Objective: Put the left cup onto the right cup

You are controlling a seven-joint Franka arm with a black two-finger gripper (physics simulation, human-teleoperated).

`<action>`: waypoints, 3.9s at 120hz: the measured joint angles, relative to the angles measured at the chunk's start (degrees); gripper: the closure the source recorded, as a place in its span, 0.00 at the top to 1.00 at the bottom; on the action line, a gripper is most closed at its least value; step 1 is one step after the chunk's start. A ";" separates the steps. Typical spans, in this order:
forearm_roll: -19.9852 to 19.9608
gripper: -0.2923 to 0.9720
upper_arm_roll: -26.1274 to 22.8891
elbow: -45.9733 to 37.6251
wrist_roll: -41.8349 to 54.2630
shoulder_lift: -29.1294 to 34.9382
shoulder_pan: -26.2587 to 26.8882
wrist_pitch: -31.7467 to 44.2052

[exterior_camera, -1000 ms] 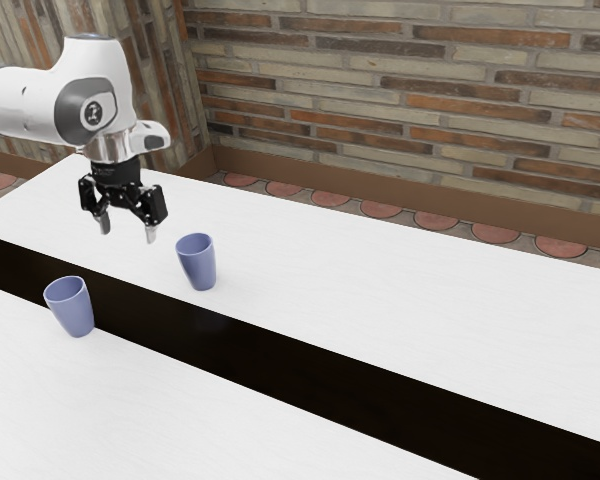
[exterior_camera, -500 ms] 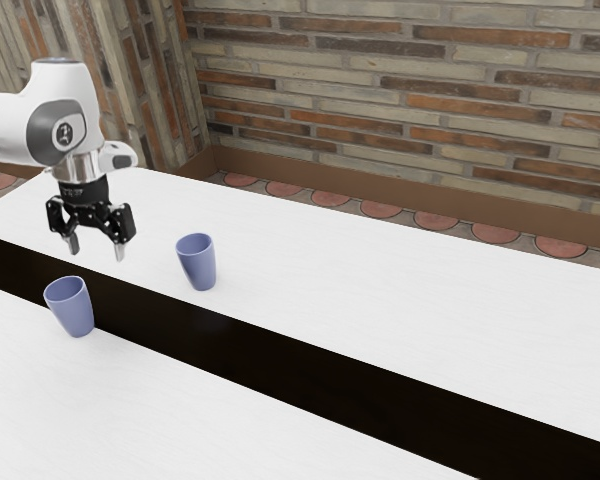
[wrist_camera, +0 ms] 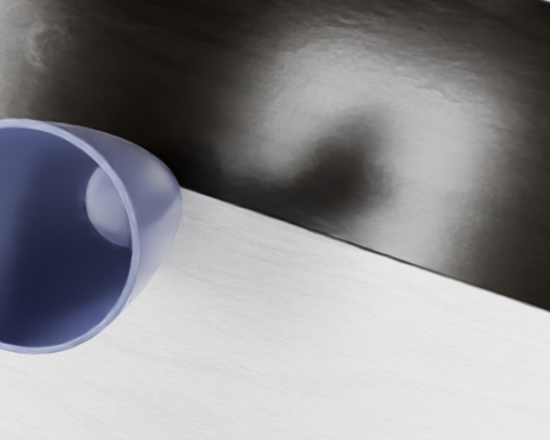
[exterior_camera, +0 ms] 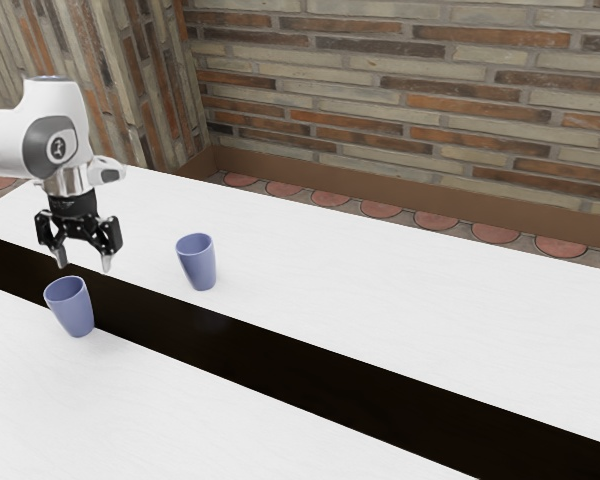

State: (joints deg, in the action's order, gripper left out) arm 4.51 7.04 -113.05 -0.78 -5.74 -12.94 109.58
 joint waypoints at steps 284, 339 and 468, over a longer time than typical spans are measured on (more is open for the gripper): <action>-5.68 0.32 4.57 3.13 9.97 -12.51 -1.73 7.95; -5.81 0.16 5.02 3.13 10.34 -12.51 -1.73 8.32; -0.80 0.15 3.56 12.97 8.93 -7.70 3.63 1.34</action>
State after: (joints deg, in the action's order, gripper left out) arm 3.71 10.60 -100.08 8.14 -13.44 -9.31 110.93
